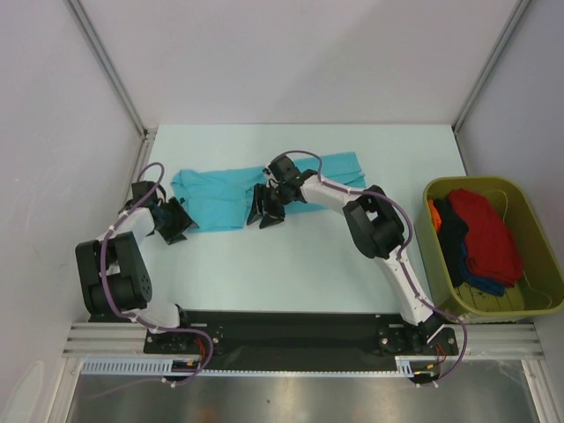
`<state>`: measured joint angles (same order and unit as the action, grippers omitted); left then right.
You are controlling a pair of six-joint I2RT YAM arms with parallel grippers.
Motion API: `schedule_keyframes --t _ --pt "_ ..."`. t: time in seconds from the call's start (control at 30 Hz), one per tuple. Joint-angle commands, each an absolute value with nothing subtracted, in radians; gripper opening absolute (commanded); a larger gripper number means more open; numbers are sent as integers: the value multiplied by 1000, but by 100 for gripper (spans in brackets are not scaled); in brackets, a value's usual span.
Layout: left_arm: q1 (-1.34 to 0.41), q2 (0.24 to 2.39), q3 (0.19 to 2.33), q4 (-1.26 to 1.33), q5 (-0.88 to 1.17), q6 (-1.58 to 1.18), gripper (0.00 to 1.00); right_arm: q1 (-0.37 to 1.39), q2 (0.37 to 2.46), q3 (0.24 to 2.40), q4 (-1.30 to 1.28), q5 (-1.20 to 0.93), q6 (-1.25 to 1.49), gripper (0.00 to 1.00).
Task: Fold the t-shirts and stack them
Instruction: Fold the tshirt
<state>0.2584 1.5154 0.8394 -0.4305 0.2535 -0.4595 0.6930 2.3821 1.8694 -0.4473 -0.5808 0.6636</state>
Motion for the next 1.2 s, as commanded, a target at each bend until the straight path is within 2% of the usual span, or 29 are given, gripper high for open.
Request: schedule_keyframes --t 0.0,0.03,0.1,0.57,0.8,1.0,1.17 --pt "267 1557 862 -358 245 -425 56 719 2410 1928 -400 -557 722 54" --pt "268 1563 862 -348 245 -422 52 721 2414 1928 -396 -540 741 53" --pt "267 1575 870 -338 232 -420 51 729 2425 1928 -397 -514 756 51" --pt "267 1625 871 -290 236 -420 51 762 2477 1950 -351 -440 857 44" --pt "267 1631 868 -290 256 -423 42 769 2499 1967 -365 -407 874 41" --pt "267 1608 842 -281 282 -440 39 775 2508 1962 -376 -405 865 40" --pt "268 1611 839 -282 299 -454 33 778 2514 1967 -357 -414 871 32"
